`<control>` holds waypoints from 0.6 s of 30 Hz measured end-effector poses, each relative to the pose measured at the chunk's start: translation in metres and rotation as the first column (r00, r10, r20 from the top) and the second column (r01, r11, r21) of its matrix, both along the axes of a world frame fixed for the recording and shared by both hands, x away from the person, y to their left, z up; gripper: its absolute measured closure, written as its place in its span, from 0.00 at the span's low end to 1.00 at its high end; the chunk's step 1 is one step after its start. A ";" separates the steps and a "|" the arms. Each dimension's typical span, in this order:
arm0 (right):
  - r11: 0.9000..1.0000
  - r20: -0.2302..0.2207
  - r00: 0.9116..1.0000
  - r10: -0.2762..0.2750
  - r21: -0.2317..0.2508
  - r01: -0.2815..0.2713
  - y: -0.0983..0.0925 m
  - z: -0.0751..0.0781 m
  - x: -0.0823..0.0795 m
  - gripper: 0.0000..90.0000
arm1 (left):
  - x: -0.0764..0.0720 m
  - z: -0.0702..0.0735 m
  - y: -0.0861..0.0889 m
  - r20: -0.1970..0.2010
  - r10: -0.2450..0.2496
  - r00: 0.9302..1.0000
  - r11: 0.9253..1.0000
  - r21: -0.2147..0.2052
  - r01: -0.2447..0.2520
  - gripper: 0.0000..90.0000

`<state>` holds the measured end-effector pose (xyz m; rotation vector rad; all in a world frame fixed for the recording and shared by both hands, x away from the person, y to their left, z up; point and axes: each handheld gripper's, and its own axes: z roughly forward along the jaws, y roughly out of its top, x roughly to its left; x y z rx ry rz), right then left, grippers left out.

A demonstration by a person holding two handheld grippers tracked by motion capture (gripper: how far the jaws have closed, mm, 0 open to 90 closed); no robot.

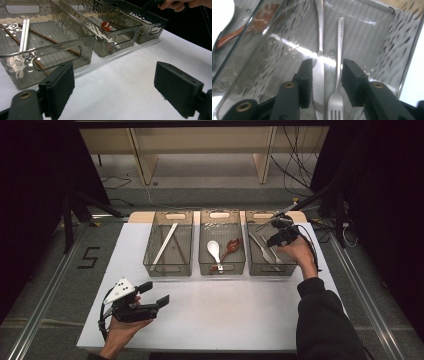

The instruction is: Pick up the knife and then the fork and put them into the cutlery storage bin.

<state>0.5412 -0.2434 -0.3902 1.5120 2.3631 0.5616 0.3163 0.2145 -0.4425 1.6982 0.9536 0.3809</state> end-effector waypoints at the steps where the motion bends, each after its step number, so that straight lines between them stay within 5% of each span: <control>1: 1.000 0.003 1.000 0.001 0.004 -0.001 0.001 0.000 -0.001 0.65 | 0.000 0.000 0.000 0.000 0.000 1.000 1.000 0.000 0.000 0.18; 11: 0.998 0.056 0.998 0.026 0.047 -0.028 0.007 0.010 -0.012 0.51 | 0.000 0.000 0.000 -0.001 -0.001 1.000 1.000 0.000 0.001 0.18; 18: 0.991 0.120 0.992 0.029 0.129 -0.045 0.009 0.014 -0.027 0.41 | 0.001 -0.001 0.000 -0.010 -0.002 1.000 1.000 -0.002 0.002 0.18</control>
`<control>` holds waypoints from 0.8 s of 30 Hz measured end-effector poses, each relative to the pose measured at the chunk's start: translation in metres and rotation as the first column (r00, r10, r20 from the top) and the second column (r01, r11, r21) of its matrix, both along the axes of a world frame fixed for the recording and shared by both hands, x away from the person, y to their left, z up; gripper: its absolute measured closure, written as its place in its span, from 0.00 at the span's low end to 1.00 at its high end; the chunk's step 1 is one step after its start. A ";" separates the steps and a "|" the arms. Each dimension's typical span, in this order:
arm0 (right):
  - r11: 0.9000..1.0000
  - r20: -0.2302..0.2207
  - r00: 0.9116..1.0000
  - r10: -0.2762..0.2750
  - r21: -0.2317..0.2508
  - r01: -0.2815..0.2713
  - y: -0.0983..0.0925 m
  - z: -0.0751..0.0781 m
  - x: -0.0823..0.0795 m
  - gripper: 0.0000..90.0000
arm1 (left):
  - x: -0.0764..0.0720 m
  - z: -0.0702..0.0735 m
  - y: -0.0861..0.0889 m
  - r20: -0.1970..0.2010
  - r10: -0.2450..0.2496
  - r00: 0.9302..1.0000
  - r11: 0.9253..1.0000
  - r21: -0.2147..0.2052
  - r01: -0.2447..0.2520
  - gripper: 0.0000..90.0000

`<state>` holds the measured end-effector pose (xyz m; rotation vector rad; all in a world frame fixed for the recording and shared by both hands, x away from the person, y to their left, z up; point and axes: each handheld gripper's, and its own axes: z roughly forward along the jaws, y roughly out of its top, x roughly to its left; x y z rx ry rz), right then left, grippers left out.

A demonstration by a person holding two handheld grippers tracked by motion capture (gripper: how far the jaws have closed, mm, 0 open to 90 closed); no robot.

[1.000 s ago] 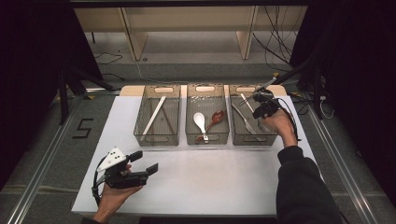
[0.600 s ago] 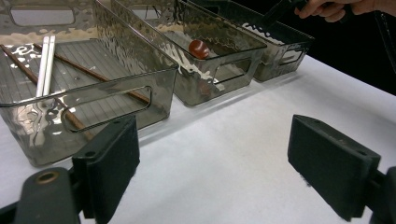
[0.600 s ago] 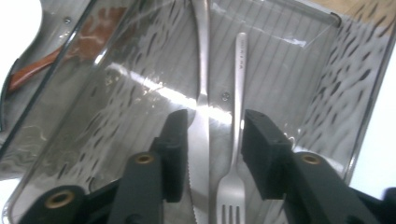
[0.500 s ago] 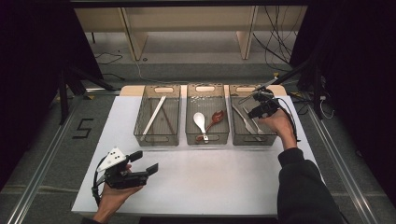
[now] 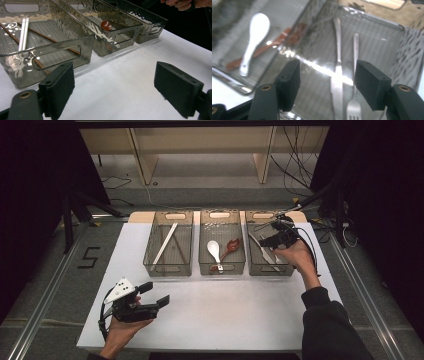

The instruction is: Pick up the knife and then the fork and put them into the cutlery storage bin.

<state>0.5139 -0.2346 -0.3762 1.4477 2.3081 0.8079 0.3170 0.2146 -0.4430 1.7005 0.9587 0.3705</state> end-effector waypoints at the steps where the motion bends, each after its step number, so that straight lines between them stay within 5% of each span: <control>1: 1.000 0.011 1.000 0.003 0.016 -0.003 0.000 0.001 -0.003 0.41 | 0.000 0.000 0.000 0.000 0.000 1.000 1.000 -0.001 0.000 0.18; 7: 0.998 0.089 0.995 0.035 0.042 -0.039 0.004 0.003 -0.025 0.38 | 0.000 0.000 0.000 -0.001 -0.002 1.000 1.000 0.001 0.002 0.18; 24: 0.982 0.193 0.977 0.092 0.145 -0.121 0.015 0.003 -0.073 0.35 | 0.000 0.000 -0.001 -0.001 -0.001 1.000 1.000 0.000 0.001 0.18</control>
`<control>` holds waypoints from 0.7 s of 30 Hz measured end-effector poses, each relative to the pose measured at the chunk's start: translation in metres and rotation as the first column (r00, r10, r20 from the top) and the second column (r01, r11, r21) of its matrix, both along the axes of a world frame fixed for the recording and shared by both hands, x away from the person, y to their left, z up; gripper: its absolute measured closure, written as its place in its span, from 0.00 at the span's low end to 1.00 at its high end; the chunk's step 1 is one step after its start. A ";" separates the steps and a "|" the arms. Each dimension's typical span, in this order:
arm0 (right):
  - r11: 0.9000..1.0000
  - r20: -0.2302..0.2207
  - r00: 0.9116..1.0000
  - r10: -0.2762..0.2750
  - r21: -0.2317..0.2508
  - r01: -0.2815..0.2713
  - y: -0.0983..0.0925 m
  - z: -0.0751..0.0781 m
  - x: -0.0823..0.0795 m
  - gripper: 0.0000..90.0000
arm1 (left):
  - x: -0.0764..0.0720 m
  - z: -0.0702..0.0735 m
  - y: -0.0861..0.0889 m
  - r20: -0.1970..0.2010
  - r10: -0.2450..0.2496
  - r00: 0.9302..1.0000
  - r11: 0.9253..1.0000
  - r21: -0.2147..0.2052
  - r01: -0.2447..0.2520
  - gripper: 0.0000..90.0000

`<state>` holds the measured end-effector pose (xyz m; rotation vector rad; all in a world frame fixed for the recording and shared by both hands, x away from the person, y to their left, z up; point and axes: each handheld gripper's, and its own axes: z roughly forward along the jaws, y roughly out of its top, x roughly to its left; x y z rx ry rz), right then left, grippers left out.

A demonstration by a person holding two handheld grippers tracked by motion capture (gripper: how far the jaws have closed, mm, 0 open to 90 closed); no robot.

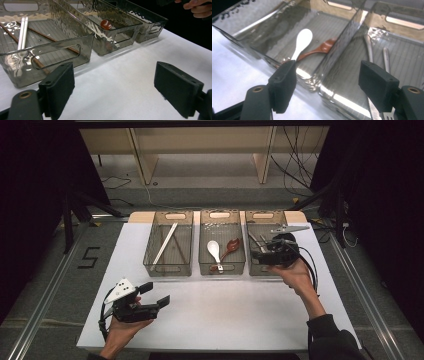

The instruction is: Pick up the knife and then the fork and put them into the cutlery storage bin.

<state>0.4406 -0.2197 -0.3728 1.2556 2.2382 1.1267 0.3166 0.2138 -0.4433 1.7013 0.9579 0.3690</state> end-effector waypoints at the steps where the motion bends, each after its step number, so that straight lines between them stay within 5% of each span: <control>1: 1.000 0.005 1.000 0.004 0.011 -0.004 0.001 0.000 -0.003 0.35 | 0.000 0.000 0.000 0.000 0.000 1.000 1.000 0.000 0.000 0.18; 21: 0.985 0.095 0.992 0.087 0.141 -0.100 0.013 -0.010 -0.055 0.32 | 0.000 -0.001 -0.001 -0.009 -0.010 1.000 1.000 0.011 0.010 0.18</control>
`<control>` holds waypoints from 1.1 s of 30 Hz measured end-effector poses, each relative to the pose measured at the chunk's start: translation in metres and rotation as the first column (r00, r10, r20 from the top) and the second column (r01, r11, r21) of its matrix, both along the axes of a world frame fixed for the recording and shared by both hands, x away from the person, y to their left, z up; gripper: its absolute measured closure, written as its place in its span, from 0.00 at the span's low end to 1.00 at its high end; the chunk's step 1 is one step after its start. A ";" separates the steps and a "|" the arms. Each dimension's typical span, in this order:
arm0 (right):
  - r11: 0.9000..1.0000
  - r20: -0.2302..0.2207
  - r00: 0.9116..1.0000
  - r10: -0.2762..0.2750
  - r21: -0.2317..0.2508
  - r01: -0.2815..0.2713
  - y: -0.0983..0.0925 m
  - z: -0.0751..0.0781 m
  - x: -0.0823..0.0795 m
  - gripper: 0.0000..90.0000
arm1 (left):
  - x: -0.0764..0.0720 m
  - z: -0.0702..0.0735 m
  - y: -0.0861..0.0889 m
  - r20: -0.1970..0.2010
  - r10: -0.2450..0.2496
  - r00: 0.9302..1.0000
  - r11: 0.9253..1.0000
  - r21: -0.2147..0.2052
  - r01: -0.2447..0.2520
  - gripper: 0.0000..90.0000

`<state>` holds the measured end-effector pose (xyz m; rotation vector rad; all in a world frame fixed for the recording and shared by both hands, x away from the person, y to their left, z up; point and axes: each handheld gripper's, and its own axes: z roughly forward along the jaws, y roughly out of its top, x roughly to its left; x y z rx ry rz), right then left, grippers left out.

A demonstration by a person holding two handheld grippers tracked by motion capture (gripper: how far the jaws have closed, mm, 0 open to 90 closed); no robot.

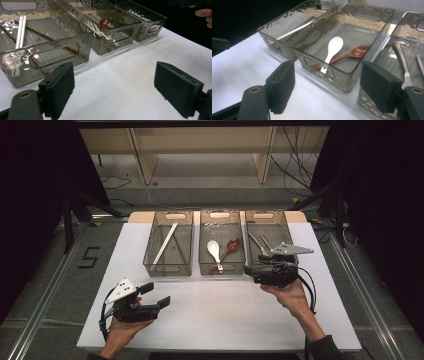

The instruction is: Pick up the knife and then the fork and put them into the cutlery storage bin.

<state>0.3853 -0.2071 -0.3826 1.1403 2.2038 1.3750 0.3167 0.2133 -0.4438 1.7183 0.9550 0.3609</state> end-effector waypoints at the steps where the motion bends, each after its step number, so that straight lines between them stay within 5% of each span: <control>1: 1.000 0.001 1.000 0.007 0.008 -0.007 0.000 -0.001 -0.002 0.32 | 0.000 0.000 0.000 0.000 0.000 1.000 1.000 -0.001 0.000 0.18; 33: 0.997 0.055 0.998 0.023 0.067 -0.027 -0.019 -0.032 -0.057 0.25 | 0.001 -0.001 -0.003 -0.028 -0.031 0.999 0.999 -0.009 0.031 0.18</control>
